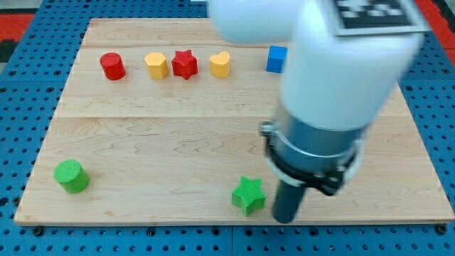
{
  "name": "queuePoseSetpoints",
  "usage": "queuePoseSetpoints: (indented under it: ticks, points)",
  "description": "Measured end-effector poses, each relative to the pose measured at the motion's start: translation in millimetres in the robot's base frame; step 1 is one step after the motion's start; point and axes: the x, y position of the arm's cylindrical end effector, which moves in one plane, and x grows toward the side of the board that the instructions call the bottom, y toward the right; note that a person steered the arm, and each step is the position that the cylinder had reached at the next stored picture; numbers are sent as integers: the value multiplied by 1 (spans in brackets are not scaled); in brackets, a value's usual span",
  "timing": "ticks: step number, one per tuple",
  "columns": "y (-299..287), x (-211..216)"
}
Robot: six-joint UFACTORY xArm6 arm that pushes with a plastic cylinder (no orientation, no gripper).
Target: Push the green star into the top side of the green circle
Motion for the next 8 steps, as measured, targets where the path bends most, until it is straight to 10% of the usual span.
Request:
queuePoseSetpoints:
  ticks: [8]
  points:
    - [-249,-95]
